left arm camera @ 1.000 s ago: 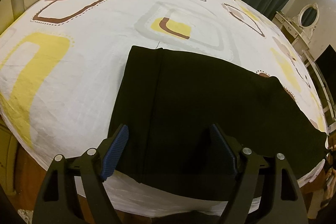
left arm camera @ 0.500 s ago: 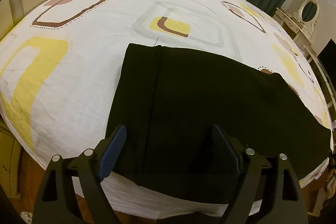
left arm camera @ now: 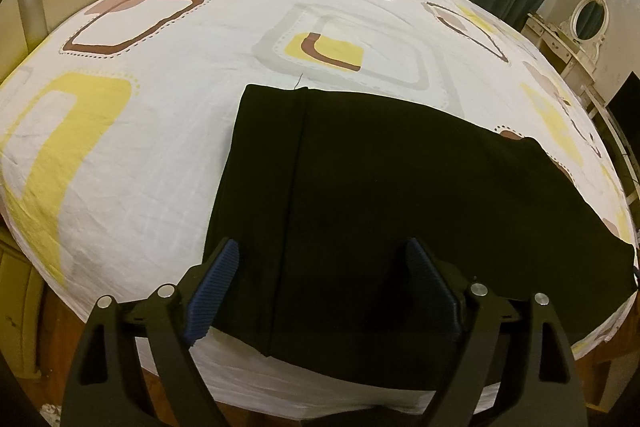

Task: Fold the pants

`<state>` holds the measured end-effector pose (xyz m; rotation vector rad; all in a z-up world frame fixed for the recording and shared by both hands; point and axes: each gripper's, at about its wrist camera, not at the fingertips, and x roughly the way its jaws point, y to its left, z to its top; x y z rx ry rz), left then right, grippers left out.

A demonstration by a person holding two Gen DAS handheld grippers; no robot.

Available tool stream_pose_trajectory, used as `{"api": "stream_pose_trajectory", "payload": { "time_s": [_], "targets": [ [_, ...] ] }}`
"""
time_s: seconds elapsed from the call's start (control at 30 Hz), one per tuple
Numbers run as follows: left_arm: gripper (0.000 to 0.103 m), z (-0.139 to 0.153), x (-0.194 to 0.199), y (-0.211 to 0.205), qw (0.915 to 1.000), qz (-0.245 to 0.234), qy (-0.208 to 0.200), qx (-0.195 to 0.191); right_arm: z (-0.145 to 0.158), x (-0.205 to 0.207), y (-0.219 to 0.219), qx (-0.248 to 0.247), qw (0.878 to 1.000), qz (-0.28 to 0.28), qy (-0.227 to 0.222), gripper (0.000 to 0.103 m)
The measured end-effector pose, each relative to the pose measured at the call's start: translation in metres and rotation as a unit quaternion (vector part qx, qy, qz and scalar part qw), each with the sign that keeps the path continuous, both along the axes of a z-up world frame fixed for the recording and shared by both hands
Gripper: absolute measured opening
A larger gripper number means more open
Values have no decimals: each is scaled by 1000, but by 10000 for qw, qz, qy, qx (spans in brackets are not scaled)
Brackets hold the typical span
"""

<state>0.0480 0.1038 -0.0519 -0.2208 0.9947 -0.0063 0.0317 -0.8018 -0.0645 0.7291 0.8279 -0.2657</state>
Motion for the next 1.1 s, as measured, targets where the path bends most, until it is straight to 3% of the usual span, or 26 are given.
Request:
{"api": "stream_pose_trajectory", "payload": {
  "time_s": [0.07, 0.13, 0.17, 0.27, 0.37, 0.43, 0.5, 0.63, 0.8, 0.87, 0.93, 1.0, 1.03, 1.1],
  "targets": [
    [85, 0, 0, 0, 10000, 5, -4, 10, -11, 16, -4, 252, 9994, 177, 177, 67],
    [86, -1, 1, -1, 10000, 12, -7, 56, -14, 26, 4, 255, 9984, 470, 178, 20],
    [86, -1, 1, -1, 10000, 18, -8, 72, -14, 32, 10, 151, 9978, 584, 267, 12],
    [87, -2, 1, -3, 9999, 21, -31, 125, -12, 32, 10, -108, 9981, 495, 357, 11],
    [87, -2, 1, -3, 9999, 24, -40, 148, -24, 25, 0, 312, 9987, 352, 194, 16],
    [87, -2, 0, -2, 9999, 19, -46, 122, -22, 16, -8, 735, 9966, 355, -87, 27],
    [87, -2, -1, -1, 9999, 5, -56, 105, -17, 2, -18, 950, 9946, 312, -263, 59],
    [87, 2, -1, 0, 9999, 9, -109, 92, -23, -26, -37, 1273, 9910, 350, -234, 60],
    [87, 9, -2, -1, 9997, 29, -236, 70, -44, -35, -35, 2202, 9718, 743, -391, 60],
    [87, 10, -1, 0, 9997, 71, -205, 65, -43, -26, -22, 1996, 9751, 928, -284, 64],
    [87, 11, -2, 1, 9997, 115, -190, 39, -39, -16, -11, 1789, 9777, 1086, -164, 61],
    [87, 14, -2, 4, 9996, 186, -185, 35, -37, -8, -2, 1583, 9795, 1247, 50, 34],
    [87, 15, -2, 5, 9996, 210, -182, 42, -36, -2, 7, 1461, 9786, 1434, 220, 26],
    [87, 19, -3, 7, 9995, 262, -167, 12, -35, 4, 20, 1386, 9760, 1626, 428, 22]
  ]
}}
